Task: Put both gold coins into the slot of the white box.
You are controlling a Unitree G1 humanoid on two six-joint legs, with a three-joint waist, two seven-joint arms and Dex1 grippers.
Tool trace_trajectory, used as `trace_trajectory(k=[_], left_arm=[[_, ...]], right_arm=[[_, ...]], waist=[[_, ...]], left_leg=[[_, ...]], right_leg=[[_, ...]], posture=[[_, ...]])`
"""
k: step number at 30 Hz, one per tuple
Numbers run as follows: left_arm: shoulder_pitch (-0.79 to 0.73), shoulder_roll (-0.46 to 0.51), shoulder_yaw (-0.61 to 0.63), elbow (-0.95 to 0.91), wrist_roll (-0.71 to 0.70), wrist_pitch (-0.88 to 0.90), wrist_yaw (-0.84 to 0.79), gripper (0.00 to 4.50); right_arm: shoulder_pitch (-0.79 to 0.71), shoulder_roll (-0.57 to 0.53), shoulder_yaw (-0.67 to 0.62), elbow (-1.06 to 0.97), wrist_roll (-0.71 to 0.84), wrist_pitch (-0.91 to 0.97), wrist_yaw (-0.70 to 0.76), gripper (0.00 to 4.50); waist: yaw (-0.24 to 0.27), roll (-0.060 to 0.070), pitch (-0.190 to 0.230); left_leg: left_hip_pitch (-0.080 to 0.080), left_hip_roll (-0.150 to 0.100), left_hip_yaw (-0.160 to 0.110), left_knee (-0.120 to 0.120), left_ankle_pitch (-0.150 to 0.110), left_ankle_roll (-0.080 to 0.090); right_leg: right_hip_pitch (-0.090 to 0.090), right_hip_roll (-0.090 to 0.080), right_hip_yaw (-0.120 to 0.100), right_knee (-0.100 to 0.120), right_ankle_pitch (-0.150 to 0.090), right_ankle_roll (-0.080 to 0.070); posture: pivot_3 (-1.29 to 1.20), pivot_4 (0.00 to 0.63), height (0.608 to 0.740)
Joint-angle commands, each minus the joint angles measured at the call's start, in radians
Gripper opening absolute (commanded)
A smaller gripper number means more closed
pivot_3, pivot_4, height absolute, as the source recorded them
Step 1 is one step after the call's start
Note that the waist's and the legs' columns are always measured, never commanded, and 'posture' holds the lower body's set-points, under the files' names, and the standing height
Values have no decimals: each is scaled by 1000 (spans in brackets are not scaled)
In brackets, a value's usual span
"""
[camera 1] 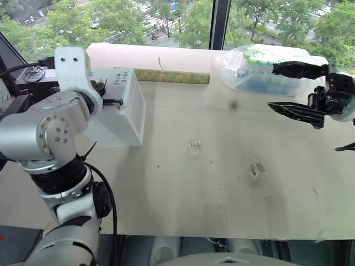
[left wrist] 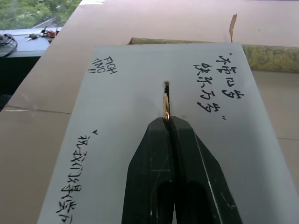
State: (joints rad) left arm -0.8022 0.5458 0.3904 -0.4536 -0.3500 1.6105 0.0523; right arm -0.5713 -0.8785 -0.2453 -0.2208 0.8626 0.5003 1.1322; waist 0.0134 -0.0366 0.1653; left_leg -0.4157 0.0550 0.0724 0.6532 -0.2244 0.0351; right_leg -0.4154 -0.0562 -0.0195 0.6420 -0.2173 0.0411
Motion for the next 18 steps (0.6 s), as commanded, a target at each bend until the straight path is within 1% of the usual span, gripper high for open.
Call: trace_trajectory(k=[1, 11, 13, 16, 18], left_arm=[[-8, 5, 0, 5, -23, 4, 13, 0], [-10, -1, 13, 40, -30, 4, 83, 0], [-4, 29, -5, 40, -56, 4, 63, 0], [-10, 35, 20, -18, -57, 4, 55, 697], [-7, 48, 36, -54, -72, 4, 29, 1395]], right_arm=[[3, -9, -38, -5, -7, -23, 22, 4425], [22, -8, -55, 2, -20, -34, 49, 4425], [25, -8, -56, -2, -19, -34, 47, 4425], [25, -14, -40, -14, -26, -9, 17, 4500], [27, -17, -30, -24, -39, 1, -3, 4500]], waist=[[0, 0, 0], [0, 0, 0], [-1, 0, 0], [-2, 0, 0], [-1, 0, 0]], left_leg=[[0, 0, 0, 0, 0, 0], [1, 0, 0, 0, 0, 0], [1, 0, 0, 0, 0, 0], [1, 0, 0, 0, 0, 0], [1, 0, 0, 0, 0, 0]], right_leg=[[0, 0, 0, 0, 0, 0], [0, 0, 0, 0, 0, 0], [0, 0, 0, 0, 0, 0], [0, 0, 0, 1, 0, 0], [0, 0, 0, 1, 0, 0]], posture=[[0, 150, 740], [0, 150, 740], [0, 150, 740], [0, 150, 740], [0, 150, 740]])
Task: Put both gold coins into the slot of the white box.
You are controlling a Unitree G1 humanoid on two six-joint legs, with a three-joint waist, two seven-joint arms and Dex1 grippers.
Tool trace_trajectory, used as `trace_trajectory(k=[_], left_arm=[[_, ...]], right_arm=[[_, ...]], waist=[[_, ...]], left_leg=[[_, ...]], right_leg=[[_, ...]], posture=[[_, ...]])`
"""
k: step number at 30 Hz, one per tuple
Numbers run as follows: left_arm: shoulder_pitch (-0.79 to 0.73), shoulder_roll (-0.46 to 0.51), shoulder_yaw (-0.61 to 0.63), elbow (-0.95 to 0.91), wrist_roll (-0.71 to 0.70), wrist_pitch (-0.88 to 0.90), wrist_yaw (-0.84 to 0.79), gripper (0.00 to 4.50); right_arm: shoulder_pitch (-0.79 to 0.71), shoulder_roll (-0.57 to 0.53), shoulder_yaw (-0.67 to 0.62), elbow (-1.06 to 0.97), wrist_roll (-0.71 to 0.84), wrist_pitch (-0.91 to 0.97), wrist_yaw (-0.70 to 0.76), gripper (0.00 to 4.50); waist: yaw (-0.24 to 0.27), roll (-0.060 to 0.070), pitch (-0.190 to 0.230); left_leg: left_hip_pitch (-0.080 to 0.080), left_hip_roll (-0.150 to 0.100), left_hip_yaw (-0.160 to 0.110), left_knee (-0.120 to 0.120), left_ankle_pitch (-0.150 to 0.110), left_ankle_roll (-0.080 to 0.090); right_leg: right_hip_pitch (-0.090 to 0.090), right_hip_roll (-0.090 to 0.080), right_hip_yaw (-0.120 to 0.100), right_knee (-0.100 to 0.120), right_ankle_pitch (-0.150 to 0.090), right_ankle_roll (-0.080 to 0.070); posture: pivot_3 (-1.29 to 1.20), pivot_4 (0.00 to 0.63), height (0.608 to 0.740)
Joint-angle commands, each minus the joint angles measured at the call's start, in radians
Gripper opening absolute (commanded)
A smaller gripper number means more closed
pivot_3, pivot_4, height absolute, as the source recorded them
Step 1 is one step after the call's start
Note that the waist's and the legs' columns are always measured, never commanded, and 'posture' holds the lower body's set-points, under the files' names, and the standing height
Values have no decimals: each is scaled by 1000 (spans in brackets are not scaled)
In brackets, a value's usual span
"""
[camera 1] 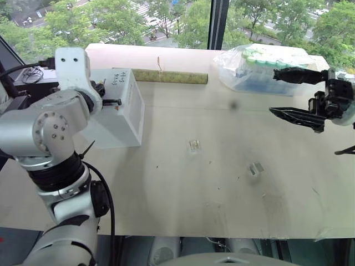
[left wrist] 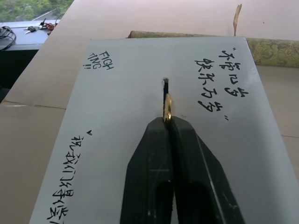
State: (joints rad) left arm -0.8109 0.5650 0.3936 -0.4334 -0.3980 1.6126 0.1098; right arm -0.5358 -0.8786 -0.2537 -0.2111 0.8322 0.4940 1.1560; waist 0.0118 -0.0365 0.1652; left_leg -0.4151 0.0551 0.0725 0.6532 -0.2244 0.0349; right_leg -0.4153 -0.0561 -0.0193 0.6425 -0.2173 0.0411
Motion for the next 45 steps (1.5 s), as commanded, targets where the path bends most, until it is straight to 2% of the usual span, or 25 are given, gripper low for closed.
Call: trace_trajectory(k=[1, 3, 6, 9, 12, 14, 17, 21, 22, 23, 25, 31, 37, 38, 39, 41, 42, 45], left_arm=[[10, 41, 37, -87, -35, 2, -45, 1395], [15, 62, 58, -121, -55, 2, -88, 1395], [45, 92, 126, -195, -160, -1, -244, 1395], [123, 124, 155, -261, -363, 1, -432, 1395], [215, 147, 132, -334, -442, 2, -482, 1395], [273, 141, 102, -381, -452, 2, -463, 1395], [406, 124, 59, -425, -446, -30, -453, 1395], [606, 125, 47, -450, -343, -338, -518, 1395], [660, 125, 50, -429, -330, -429, -578, 1422], [702, 119, 58, -403, -332, -508, -646, 1422], [768, 127, 65, -334, -349, -621, -780, 1422], [824, 201, 5, -210, -324, -814, -982, 1422], [854, 276, 7, -118, -381, -904, -1202, 1422], [854, 285, 10, -108, -383, -916, -1222, 1929], [853, 292, 11, -98, -381, -930, -1235, 2157], [859, 310, 6, -82, -351, -975, -1264, 2990], [869, 322, 7, -75, -340, -984, -1278, 3215], [880, 341, 13, -44, -329, -1004, -1298, 3215]], right_arm=[[-6, -17, -19, -38, -13, 13, -36, 4500], [1, -12, -18, -51, -12, 31, -62, 4500], [19, 19, -4, -112, -25, 50, -148, 4500], [33, 42, 45, -185, -56, 106, -253, 4500], [58, 49, 94, -266, -83, 161, -335, 4500], [81, 43, 136, -320, -116, 184, -362, 4500], [93, 98, 240, -365, -109, 313, -469, 4500], [69, 207, 350, -387, -167, 415, -626, 4500], [65, 238, 379, -394, -176, 438, -655, 4093], [61, 264, 407, -397, -187, 456, -679, 3975], [46, 332, 458, -381, -216, 491, -738, 3270], [-25, 503, 549, -259, -321, 567, -867, 3270], [-37, 544, 564, -231, -350, 612, -864, 3270], [-37, 548, 569, -227, -352, 614, -859, 3210], [-37, 552, 573, -224, -355, 616, -855, 3210], [-39, 563, 578, -214, -359, 619, -850, 3210], [-41, 570, 582, -206, -361, 620, -848, 3210], [-45, 594, 595, -182, -367, 617, -837, 3210]], waist=[[0, 0, 0], [0, 0, 0], [0, 0, 0], [-2, 0, 0], [0, 0, 0], [2, 0, 0], [1, 0, -1], [-11, -1, -1], [-10, -1, -1], [-10, -1, -1], [-9, 0, -1], [-9, 0, -1], [-14, 0, -1], [-17, 0, -1], [-20, 1, -1], [-22, 1, -1], [-25, 1, -1], [-28, 1, -1]], left_leg=[[-1, 0, 0, 0, 0, 0], [-1, 0, 0, 0, 0, 0], [-1, 0, 0, 0, 0, 0], [-1, 1, 0, 0, 0, 0], [-1, 1, 0, 0, 0, -1], [0, 0, 0, 0, 0, -1], [0, 0, 0, 1, 0, 0], [0, 1, 1, 1, 0, 0], [1, 1, 1, 0, 0, 0], [0, 1, 1, 0, 0, 0], [0, 1, 1, 0, 0, -1], [-2, 1, 2, 0, 0, 0], [-6, 0, 2, -1, 0, 0], [-7, 1, 2, -1, 0, 0], [-7, 1, 1, -1, 0, 0], [-7, 1, 1, -1, 0, 0], [-7, 1, 1, -1, 0, 0], [-7, 1, 1, -1, 0, 0]], right_leg=[[0, 0, 0, 0, 0, 0], [0, 0, 0, -1, 0, 0], [-1, 0, 0, -1, 0, 0], [-1, -1, 0, -1, 0, 0], [0, -2, 0, 0, -1, -1], [0, -2, 0, 0, -2, -4], [0, -2, 0, 0, -3, -4], [0, -2, 2, 0, -2, -5], [-1, -2, 2, 0, -2, -5], [-1, -2, 1, 0, -2, -5], [-2, -3, 1, 0, -2, -5], [-4, -6, 0, 0, -2, -6], [-8, -7, -2, -1, -2, -5], [-8, -7, -3, -1, -2, -5], [-8, -6, -3, -1, -2, -5], [-8, -6, -4, -1, -2, -5], [-8, -6, -4, -1, -2, -5], [-8, -4, -4, -1, -2, -5]], posture=[[0, 150, 740], [0, 150, 740], [0, 150, 740], [0, 150, 740], [0, 150, 740], [0, 150, 740], [0, 150, 740], [0, 150, 740], [0, 150, 740], [0, 150, 740], [0, 150, 740], [0, 150, 740], [0, 150, 740], [0, 150, 740], [0, 150, 740], [0, 150, 740], [0, 150, 740], [0, 150, 740]])
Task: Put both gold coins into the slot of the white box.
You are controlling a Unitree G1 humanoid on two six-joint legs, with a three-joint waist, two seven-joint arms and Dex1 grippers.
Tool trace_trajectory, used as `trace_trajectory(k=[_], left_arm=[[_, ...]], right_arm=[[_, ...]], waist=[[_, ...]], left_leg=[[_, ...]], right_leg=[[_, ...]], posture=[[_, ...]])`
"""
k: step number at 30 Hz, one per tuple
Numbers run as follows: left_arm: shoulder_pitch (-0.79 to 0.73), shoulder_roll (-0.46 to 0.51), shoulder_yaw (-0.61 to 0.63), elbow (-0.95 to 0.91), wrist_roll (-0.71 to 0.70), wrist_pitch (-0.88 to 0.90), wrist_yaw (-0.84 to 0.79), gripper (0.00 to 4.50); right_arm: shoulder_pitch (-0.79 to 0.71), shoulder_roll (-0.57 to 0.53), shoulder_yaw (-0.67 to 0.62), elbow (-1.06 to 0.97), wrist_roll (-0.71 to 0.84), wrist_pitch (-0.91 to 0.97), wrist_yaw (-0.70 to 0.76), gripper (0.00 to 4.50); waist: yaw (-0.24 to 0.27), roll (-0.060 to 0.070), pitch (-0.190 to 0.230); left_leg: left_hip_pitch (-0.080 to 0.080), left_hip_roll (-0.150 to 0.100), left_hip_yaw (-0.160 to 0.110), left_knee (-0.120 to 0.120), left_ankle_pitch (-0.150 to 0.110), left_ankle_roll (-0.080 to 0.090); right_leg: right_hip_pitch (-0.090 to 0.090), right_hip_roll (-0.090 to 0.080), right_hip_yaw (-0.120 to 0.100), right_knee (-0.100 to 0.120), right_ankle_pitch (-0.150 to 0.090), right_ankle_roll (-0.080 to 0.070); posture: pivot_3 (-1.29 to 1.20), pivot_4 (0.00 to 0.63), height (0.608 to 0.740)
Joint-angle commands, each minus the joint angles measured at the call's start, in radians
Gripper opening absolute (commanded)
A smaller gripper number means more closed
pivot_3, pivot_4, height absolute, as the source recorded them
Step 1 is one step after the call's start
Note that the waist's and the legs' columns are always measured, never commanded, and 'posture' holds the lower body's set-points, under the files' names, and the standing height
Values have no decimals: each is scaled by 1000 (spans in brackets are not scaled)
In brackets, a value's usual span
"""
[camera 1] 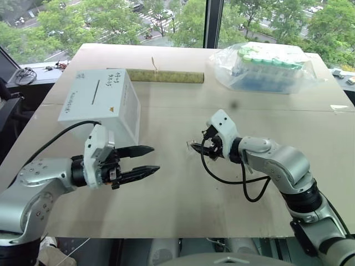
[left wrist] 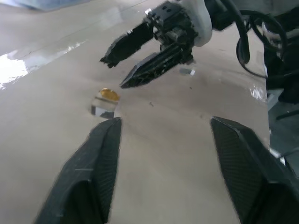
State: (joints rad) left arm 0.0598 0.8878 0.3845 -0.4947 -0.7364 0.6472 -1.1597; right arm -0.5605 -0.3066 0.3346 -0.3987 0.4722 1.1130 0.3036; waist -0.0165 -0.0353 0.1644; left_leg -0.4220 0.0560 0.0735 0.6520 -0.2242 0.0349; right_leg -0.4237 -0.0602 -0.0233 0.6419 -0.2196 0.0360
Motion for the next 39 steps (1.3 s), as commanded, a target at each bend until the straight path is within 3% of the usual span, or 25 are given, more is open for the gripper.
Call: trace_trajectory(k=[1, 11, 15, 24, 28, 29, 39], left_arm=[[10, 22, 22, 25, 13, -50, -31, 3215], [35, 23, 37, 53, 18, -87, -20, 3215], [42, 23, 41, 56, 20, -98, -22, 3350], [47, 21, 31, 54, 23, -114, -11, 3350], [48, 19, 27, 47, 22, -114, -3, 3350], [49, 18, 27, 44, 22, -113, -1, 3350], [74, 16, 36, 34, 17, -123, 6, 3350]], right_arm=[[-22, 29, 7, 11, -8, -4, 19, 3210], [-25, 50, 17, 50, -43, -12, 37, 3210], [-27, 51, 23, 55, -57, -17, 46, 1917], [-27, 62, 26, 61, -85, -20, 66, 1917], [-26, 62, 25, 63, -94, -21, 73, 760], [-27, 62, 26, 64, -97, -21, 75, 276], [-31, 64, 34, 63, -122, -21, 93, 276]], waist=[[0, 0, 0], [1, 0, 0], [1, 0, 0], [1, 0, 0], [1, 0, 0], [1, 0, 0], [1, 1, 0]], left_leg=[[0, 0, 0, 0, 0, 0], [0, 1, 0, 0, 0, 0], [0, 1, 0, 0, 0, 0], [0, 1, 0, 0, 0, 0], [0, 1, 0, 0, 0, 0], [0, 1, 0, 0, 0, 0], [-1, 1, 0, -1, 0, 0]], right_leg=[[0, 0, 0, 0, 0, 0], [0, -1, 0, 0, 0, 0], [0, -1, -1, 0, 0, 0], [0, -1, -1, 0, 0, 0], [0, -1, -1, 0, 0, 0], [0, -1, -1, 0, 0, 0], [-1, -1, -1, 0, 0, 0]], posture=[[0, 150, 740], [0, 150, 740], [0, 150, 740], [0, 150, 740], [0, 150, 740], [0, 150, 740], [0, 150, 740]])
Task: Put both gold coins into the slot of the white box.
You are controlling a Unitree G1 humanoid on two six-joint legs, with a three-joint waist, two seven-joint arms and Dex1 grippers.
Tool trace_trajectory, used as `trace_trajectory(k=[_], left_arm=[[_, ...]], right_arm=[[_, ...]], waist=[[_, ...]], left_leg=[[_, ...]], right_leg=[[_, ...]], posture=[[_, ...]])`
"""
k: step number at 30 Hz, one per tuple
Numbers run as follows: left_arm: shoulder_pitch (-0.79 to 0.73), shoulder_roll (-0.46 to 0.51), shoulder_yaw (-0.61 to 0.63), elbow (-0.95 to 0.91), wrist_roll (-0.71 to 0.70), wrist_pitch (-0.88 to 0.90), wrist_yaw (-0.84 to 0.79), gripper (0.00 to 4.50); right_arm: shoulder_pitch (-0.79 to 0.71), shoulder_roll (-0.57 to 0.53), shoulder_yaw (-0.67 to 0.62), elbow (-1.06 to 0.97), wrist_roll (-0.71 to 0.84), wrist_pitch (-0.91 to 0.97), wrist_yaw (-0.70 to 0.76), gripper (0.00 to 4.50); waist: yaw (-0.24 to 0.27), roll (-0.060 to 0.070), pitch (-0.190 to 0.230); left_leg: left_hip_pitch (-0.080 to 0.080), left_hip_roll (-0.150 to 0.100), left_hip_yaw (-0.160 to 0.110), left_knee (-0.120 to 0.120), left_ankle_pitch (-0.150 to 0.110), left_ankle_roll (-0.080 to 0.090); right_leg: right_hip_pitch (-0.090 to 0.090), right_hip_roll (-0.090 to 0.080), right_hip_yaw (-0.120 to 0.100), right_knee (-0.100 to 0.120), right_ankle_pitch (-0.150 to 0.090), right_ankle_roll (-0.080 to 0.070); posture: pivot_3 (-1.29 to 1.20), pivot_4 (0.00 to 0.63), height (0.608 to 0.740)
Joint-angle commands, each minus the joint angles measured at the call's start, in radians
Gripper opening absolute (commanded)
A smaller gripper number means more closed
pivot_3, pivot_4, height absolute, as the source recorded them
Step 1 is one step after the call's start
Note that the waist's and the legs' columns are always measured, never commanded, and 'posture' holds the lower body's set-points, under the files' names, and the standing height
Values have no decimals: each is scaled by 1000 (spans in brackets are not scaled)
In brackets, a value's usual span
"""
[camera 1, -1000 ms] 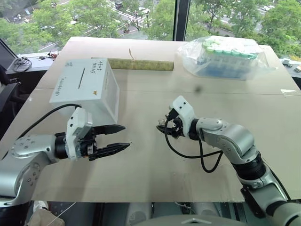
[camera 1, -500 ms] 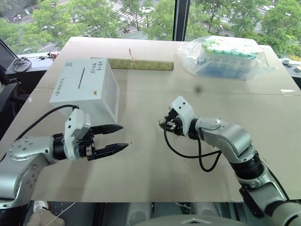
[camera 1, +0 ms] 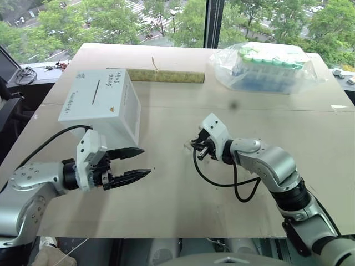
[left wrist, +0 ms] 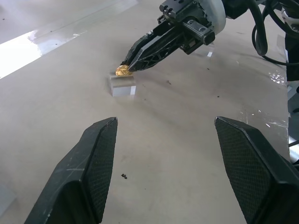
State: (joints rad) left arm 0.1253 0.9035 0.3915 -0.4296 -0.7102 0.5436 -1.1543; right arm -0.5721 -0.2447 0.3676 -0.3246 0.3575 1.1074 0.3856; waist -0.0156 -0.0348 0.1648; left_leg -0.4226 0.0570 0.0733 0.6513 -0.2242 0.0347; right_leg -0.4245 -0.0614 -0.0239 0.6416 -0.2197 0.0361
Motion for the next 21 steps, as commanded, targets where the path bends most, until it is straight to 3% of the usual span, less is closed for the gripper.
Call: trace_trajectory(k=[1, 21], left_arm=[[13, -1, 29, -32, -9, -22, 1, 3350], [29, -10, 19, -13, -4, -61, 7, 3350]], right_arm=[[-19, 0, 4, -10, -11, -17, 11, 276], [-28, 7, -11, 18, -41, -45, 38, 132]], waist=[[0, 0, 0], [0, 0, 0]], left_leg=[[0, 0, 0, 0, 0, 0], [-2, 0, 0, 0, 0, 0]], right_leg=[[0, 0, 0, 0, 0, 0], [-2, 0, 0, 0, 0, 0]], posture=[[0, 150, 740], [0, 150, 740]])
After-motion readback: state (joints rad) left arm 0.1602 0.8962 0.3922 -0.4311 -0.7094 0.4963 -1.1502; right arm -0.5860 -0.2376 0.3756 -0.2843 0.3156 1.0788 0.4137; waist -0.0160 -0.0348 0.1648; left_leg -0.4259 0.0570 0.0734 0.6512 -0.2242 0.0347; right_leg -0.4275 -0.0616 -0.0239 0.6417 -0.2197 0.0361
